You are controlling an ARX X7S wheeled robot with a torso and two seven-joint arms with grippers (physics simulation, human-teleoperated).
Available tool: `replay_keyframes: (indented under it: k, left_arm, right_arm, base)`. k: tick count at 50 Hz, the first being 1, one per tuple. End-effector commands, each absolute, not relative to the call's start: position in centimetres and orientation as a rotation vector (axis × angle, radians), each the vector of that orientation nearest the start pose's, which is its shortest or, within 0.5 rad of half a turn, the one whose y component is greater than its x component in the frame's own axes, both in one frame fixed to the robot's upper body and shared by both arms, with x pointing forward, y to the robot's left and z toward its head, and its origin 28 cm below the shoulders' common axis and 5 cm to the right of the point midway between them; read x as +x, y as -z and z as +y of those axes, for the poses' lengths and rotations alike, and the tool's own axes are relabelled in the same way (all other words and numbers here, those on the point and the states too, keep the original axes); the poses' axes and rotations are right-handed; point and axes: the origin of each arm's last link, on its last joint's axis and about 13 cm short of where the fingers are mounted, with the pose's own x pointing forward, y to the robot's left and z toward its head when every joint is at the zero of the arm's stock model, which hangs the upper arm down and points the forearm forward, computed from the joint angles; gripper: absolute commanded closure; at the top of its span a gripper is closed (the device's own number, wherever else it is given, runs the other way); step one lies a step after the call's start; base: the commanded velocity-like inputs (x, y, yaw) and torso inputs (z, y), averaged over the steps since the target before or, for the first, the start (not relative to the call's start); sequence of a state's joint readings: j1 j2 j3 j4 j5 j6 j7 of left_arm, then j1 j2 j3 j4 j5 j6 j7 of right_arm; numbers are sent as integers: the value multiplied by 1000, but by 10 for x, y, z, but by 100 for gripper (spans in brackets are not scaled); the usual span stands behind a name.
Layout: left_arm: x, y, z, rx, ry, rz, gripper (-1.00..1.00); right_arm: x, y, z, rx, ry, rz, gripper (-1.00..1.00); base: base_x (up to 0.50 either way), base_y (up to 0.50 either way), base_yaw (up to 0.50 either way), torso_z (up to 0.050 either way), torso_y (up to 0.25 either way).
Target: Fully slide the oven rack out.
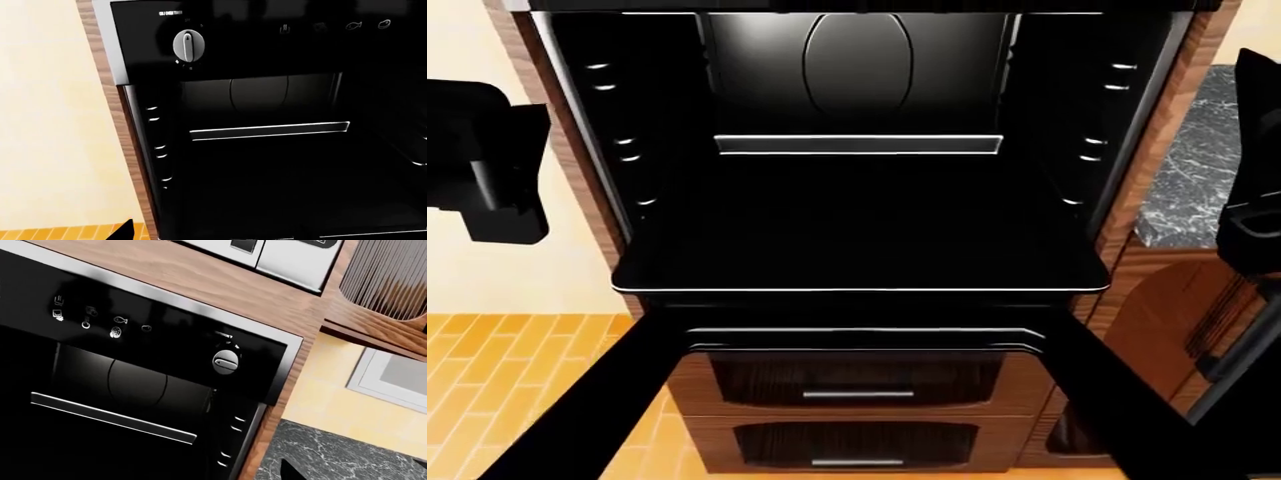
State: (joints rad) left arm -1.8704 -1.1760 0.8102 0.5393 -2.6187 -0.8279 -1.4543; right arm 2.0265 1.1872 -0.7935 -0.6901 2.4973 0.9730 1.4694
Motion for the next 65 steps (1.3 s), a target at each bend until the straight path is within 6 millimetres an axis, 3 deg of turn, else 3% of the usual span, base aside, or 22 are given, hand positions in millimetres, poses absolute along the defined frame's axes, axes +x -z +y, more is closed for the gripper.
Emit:
replay_keyframes:
  k: [1, 53, 65]
  left_arm:
    - [122, -385, 259, 57, 27, 175, -100]
    - [122, -384, 257, 58, 37, 187, -100]
    - [123, -382, 254, 61, 53, 217, -100]
  right_arm:
    - [97, -375, -148, -326, 36, -106, -100]
    - [96, -372, -148, -329, 30, -90, -100]
    - [100, -370, -146, -288, 6, -12, -100]
  base:
    - [156, 0, 0, 0, 0]
    - [113, 0, 0, 0, 0]
    - [15, 0, 0, 0, 0]
